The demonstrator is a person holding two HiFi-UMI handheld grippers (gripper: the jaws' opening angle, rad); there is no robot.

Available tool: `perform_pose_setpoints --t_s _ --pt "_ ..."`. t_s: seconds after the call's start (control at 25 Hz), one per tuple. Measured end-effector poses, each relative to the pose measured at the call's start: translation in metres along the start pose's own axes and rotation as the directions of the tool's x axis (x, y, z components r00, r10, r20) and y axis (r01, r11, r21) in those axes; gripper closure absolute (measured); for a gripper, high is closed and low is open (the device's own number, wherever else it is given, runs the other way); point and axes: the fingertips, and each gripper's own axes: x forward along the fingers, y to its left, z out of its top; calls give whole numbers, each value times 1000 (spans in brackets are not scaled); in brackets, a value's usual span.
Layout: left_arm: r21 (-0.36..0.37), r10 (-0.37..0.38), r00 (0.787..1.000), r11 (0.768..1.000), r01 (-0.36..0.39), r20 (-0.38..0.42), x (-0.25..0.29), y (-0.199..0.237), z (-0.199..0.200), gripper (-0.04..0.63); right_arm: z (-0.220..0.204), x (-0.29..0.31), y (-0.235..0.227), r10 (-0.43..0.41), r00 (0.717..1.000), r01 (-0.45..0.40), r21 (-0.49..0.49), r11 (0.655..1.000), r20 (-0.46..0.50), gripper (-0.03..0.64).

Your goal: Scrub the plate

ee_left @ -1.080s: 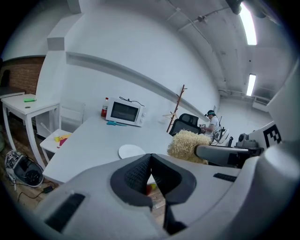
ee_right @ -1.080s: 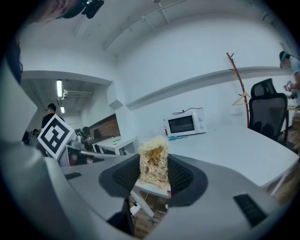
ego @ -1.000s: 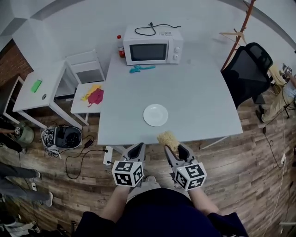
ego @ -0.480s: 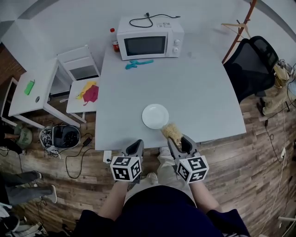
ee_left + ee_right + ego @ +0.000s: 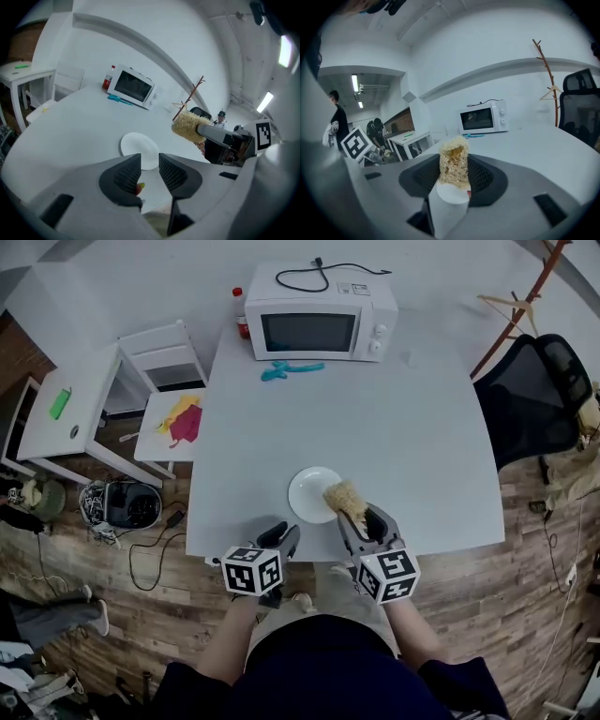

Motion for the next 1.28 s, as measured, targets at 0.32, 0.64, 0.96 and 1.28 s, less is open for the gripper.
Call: perform_pose_setpoints --t_s 0.32,0.64,0.96,1.28 --pt "-193 -50 993 981 29 -106 43 18 -12 376 -3 33 -20 26 998 -26 8 1000 -51 446" --pt "-316 -34 987 949 -19 -160 69 34 -23 354 -12 48 -30 40 995 -38 24 999 -93 445" --pt "-367 18 985 927 -81 -173 82 43 -17 356 -15 59 -40 59 991 -56 29 998 -118 446" --pt "-315 142 968 927 -203 -205 80 58 -22 528 -16 63 -48 60 990 -57 27 998 -125 445"
